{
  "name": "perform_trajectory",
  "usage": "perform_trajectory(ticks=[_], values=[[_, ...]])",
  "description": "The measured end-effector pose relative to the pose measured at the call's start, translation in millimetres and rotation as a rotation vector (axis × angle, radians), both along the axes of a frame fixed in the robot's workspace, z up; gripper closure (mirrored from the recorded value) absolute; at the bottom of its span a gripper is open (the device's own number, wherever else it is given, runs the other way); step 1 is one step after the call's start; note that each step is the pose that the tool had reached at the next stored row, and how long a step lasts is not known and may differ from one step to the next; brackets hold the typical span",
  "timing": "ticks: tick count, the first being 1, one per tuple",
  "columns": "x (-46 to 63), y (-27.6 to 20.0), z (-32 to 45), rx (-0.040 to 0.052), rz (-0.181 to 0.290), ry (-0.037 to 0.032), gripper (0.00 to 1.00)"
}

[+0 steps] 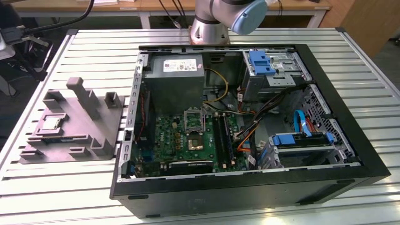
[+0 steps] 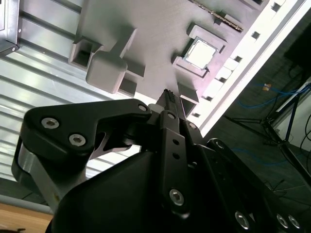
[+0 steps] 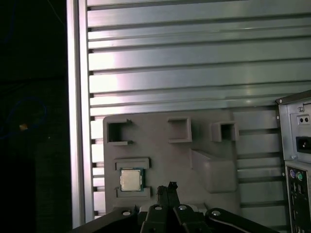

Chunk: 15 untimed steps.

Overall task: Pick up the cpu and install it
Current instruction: 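Reach for the cpu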

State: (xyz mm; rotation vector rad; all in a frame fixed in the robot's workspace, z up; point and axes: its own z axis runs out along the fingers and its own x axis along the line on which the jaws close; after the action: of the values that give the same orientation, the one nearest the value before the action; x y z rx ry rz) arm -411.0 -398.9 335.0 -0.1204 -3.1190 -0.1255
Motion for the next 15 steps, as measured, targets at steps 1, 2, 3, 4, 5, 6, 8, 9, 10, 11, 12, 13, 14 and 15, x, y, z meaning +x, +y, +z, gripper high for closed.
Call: perform_trajectory(ticks=[1,2,3,4,5,6,8,9,10,11,12,13,14,15], values=[[0.0,0.0,1.6,0.0000,0.000,0.0000,0.89],[0.0,0.0,2.8,0.0000,0.000,0.0001,0.89],[0.0,0.0,3.4,0.0000,0.000,0.0000,0.89],[0.0,0.0,3.9,0.0000,0.000,0.0000,0.89],[0.0,0.0,4.5,0.0000,0.000,0.0000,0.89],[0.0,0.0,5.1,-0.0001,0.000,0.0001,0.89],[0.0,0.0,6.4,-0.0001,0.000,0.0001,0.89],[0.0,0.0,7.0,0.0000,0.000,0.0001,0.89],[0.0,0.0,7.8,-0.0001,0.000,0.0001,0.89],[0.0,0.0,8.7,-0.0001,0.000,0.0002,0.89],[0.0,0.0,9.4,-0.0001,0.000,0.0001,0.89],[0.0,0.0,9.9,0.0000,0.000,0.0000,0.89],[0.0,0.0,9.9,0.0001,0.000,-0.0001,0.89],[0.0,0.0,9.9,0.0001,0.000,-0.0002,0.89]])
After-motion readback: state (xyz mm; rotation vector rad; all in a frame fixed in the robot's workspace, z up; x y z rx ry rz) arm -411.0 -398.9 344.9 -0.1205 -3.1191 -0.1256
